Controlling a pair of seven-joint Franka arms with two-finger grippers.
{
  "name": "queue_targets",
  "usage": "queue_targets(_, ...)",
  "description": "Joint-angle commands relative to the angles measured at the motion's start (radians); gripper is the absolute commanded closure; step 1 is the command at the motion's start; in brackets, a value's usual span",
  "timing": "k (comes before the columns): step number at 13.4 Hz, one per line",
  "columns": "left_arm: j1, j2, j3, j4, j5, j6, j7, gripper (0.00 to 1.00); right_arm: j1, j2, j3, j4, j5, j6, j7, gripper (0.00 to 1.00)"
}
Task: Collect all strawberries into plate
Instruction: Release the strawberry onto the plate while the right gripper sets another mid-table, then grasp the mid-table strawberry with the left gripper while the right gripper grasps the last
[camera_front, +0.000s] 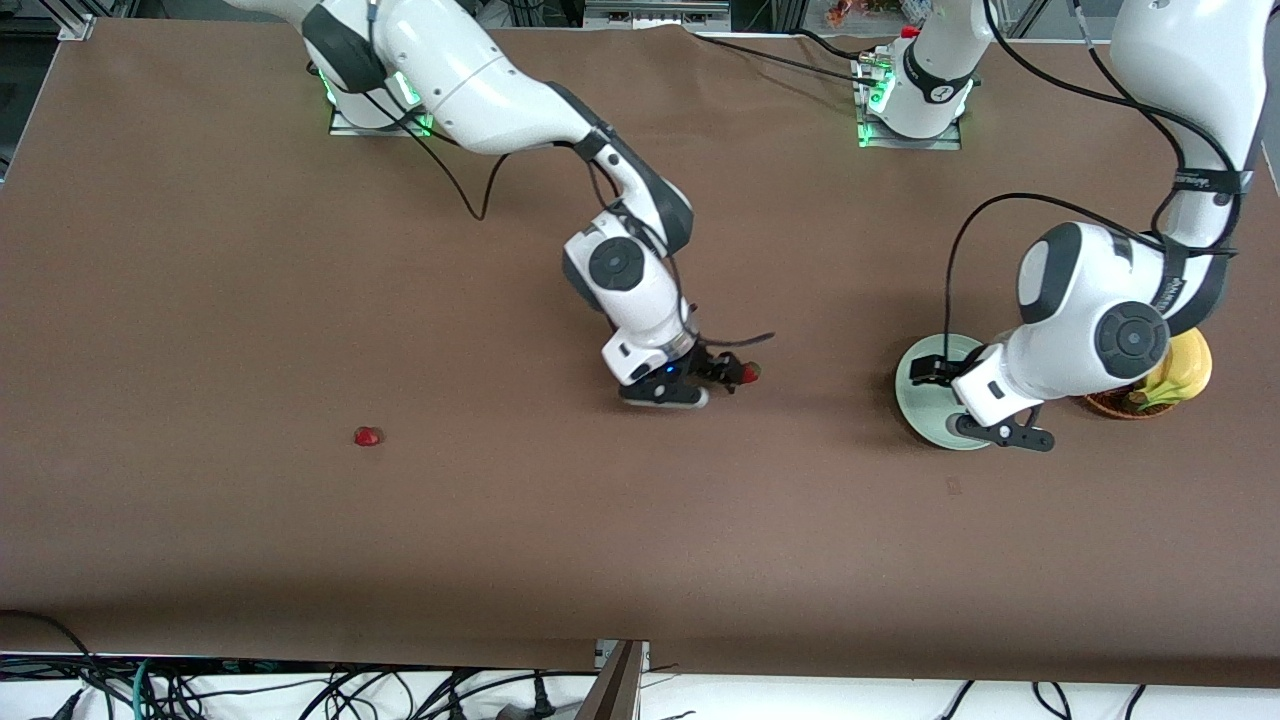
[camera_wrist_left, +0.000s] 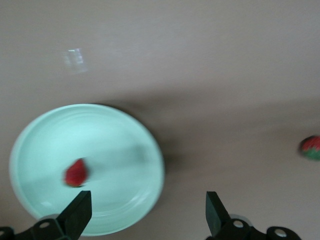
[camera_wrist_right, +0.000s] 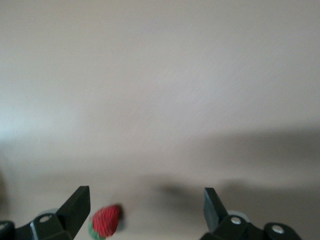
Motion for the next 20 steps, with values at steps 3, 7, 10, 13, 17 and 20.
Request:
queue_targets(3, -0.162, 0.094, 0.002, -0.013, -0.019, 0.185, -0.281, 0.00, -0.161, -0.147, 0.017, -0.020, 0.015, -0.322, -0.214, 0.00)
queue_targets(7, -0.292, 0.177, 0.017, -0.016, 0.012, 0.288, -0.587, 0.00, -0.291, -0.200, 0.009, -0.021, -0.002, -0.545, -0.463, 0.00)
queue_targets(10, -0.338, 0.206, 0.018, -0.008, 0.110, 0.357, -0.793, 0.00, -0.411, -0.197, 0.009, -0.044, -0.007, -0.665, -0.623, 0.00)
queue_targets(13, -0.363, 0.218, 0.020, -0.005, 0.113, 0.365, -0.849, 0.00, -0.491, -0.193, 0.006, -0.095, -0.130, -0.660, -0.758, 0.00)
queue_targets(17, -0.375, 0.251, 0.020, -0.002, 0.113, 0.400, -0.901, 0.00, -0.582, -0.177, 0.006, -0.181, -0.240, -0.532, -0.830, 0.00)
queue_targets(20, -0.381, 0.251, 0.020, -0.007, 0.115, 0.400, -0.925, 0.03, -0.600, -0.173, 0.006, -0.224, -0.234, -0.466, -0.893, 0.00)
